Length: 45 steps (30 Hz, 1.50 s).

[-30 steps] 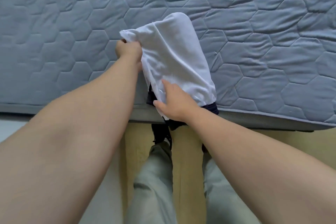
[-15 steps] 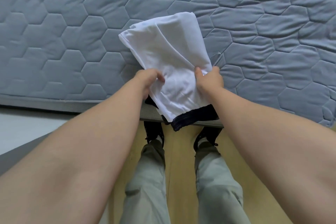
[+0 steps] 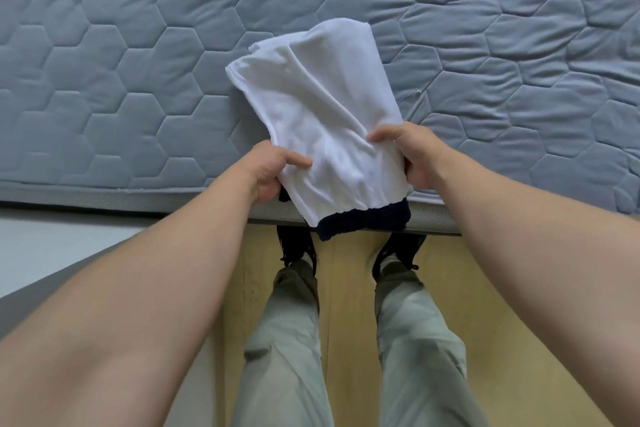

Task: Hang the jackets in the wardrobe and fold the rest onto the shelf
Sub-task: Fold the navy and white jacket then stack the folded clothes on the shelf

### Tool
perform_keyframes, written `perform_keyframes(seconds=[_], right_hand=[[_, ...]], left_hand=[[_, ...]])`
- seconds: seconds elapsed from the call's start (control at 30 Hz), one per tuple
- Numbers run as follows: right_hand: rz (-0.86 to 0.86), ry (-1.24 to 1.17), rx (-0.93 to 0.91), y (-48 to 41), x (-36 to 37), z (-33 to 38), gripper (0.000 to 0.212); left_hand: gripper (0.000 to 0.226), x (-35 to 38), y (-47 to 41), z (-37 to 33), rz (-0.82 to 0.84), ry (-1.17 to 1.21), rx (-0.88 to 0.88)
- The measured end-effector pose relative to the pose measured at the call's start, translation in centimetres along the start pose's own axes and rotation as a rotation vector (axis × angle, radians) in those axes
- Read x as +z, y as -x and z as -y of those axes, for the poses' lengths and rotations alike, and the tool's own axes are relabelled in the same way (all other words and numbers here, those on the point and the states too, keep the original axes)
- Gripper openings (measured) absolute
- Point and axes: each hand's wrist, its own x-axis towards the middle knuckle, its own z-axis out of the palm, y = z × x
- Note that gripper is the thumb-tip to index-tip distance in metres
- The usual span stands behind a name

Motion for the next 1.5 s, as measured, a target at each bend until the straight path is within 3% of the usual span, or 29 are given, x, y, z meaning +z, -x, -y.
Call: perform_keyframes(seconds=[0.23,0.47,0.57,0.63,0.73,0.9,1.1,1.27,1.5], right_hand=[[0.114,-0.080,-0.094,9.7,0.3,3.0,0.052],[0.006,-0.225,-0.203,29.6,0.1,6.0,0.049],[-0.084,-0.343,-0.306,37.6,0.1,6.0,0.049],[-0.146,-0.420,-0.403,42.3,0.6,5.3,0.051],[-0.216,-0.596,-0.579,48.5,1.4,3.0,0.051],[-0.315,-0.807,-0.809,57.6,3.3,-2.2,0.052],[-0.729,-1.121,-0.945,67.7,3.1,-11.0,0.046],[-1.063,-1.245,-1.041,76.2,3.8,-19.8,0.052],[-1.457,-1.412,-1.191,87.0,6.1,-35.4,0.040]], left_hand=[[0.043,0.8,8.6,-2.9,0.164,-0.018,0.105],[0.045,4.9,24.2,-9.1,0.299,-0.220,0.184],[0.066,8.2,30.1,-11.7,0.319,-0.305,0.296],[0.098,10.5,33.8,-13.0,0.338,-0.293,0.403],[0.125,13.7,39.3,-14.3,0.509,-0.420,0.598],[0.102,19.1,48.4,-15.0,0.754,-0.812,0.792],[0.097,28.0,59.3,-8.7,1.020,-1.260,0.889],[0.095,35.0,65.9,0.8,1.257,-1.408,0.977],[0.098,42.0,76.7,18.5,1.630,-1.607,1.022]])
